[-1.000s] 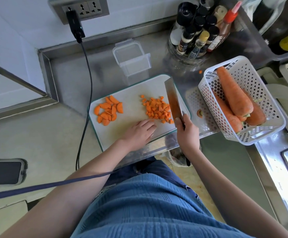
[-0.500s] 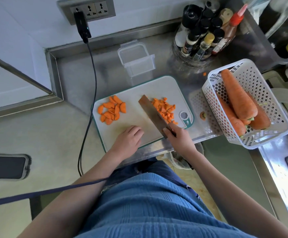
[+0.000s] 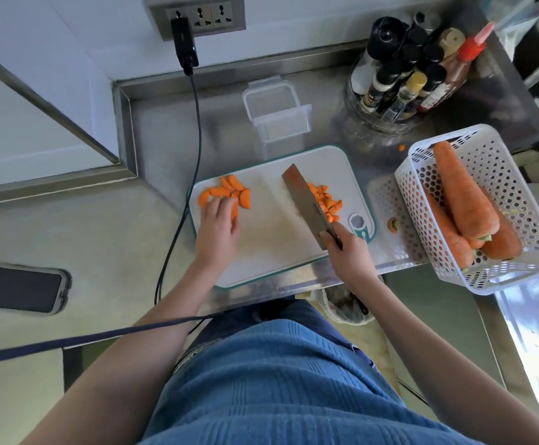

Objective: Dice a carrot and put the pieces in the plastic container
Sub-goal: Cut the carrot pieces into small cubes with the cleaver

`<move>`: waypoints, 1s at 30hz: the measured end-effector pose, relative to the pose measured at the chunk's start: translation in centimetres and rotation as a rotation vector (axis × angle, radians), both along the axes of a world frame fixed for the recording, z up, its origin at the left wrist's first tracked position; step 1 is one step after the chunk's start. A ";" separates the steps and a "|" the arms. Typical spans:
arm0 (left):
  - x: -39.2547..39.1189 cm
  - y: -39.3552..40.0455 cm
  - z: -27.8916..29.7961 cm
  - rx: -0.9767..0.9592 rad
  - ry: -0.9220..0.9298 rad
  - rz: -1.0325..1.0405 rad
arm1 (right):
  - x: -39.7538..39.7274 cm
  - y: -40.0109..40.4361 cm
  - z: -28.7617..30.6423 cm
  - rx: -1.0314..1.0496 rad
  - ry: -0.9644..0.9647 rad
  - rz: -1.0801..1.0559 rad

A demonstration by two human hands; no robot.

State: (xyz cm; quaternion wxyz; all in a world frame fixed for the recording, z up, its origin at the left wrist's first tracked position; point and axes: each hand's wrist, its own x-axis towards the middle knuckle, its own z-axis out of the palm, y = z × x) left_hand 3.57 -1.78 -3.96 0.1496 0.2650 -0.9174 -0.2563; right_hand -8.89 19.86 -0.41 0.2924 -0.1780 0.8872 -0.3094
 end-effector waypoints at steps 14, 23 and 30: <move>-3.2 -2.1 0.2 0.133 -0.084 -0.012 | 1.5 -0.8 0.3 -0.029 -0.009 -0.011; -4.5 -2.4 -0.5 0.107 -0.208 -0.104 | 1.5 -0.9 0.7 -0.042 -0.002 -0.046; -4.6 -0.2 0.7 0.095 -0.196 -0.262 | 1.8 -0.4 0.5 -0.047 -0.021 -0.083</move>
